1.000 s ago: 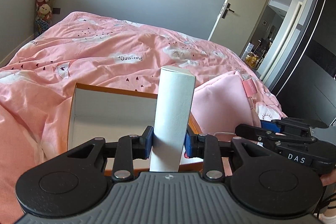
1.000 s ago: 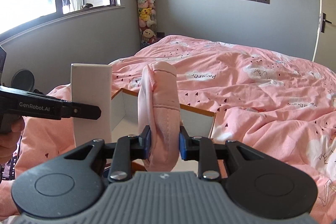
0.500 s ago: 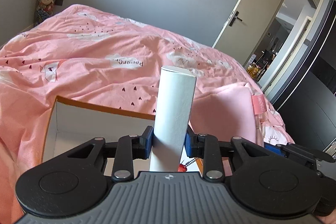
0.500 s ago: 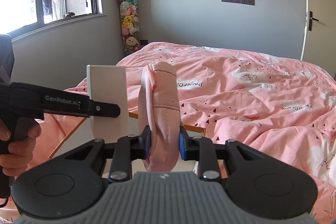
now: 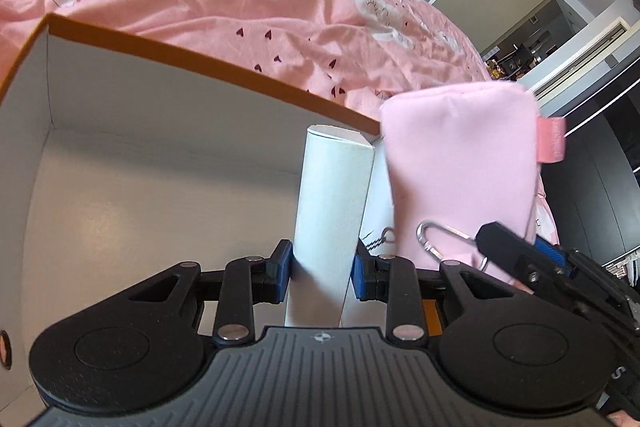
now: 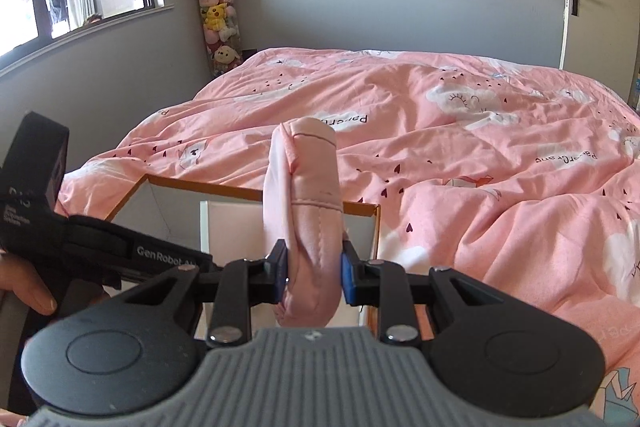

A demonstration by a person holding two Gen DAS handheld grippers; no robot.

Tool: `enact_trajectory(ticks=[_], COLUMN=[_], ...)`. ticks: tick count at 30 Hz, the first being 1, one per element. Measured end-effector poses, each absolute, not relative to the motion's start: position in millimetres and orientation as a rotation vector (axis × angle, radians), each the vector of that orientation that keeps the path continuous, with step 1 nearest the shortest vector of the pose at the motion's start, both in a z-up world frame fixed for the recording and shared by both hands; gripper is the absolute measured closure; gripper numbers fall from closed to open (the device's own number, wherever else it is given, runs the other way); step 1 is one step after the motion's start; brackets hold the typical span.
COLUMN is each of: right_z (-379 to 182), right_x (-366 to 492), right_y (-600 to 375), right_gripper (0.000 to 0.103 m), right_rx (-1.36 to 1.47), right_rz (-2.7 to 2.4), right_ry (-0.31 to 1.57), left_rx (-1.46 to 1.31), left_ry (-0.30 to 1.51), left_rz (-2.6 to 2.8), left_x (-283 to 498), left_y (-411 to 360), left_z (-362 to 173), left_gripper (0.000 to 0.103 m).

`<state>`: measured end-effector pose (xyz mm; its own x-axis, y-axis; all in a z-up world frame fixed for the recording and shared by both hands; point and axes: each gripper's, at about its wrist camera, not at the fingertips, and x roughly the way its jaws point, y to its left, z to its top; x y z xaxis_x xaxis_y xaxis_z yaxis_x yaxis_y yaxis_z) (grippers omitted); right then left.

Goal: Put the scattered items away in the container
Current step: 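Lift the white tube with left gripper while right gripper carries pink pouch toward box, then lower white tube into the box and open left gripper while right holds pouch above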

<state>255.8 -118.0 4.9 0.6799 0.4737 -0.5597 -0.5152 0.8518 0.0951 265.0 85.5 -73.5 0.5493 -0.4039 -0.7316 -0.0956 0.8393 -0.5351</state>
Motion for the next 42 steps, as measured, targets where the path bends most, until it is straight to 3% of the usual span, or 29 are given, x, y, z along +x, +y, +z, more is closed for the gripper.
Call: enact_trajectory(ticks=[27,42], right_z=[-20,-17], right_x=[277,274], right_y=[-133,-138], right_gripper=[0.074,0.074], right_rx=[-0.091,-0.066], right_rz=[0.471,0.477], right_ry=[0.641,0.634], left_rx=[-0.688,-0.616], left_ry=[1.299,1.301], left_rz=[-0.184,-0.103], left_x=[316,306], left_y=[46,53], left_z=[-143,-132], left_gripper=[0.070,0.064])
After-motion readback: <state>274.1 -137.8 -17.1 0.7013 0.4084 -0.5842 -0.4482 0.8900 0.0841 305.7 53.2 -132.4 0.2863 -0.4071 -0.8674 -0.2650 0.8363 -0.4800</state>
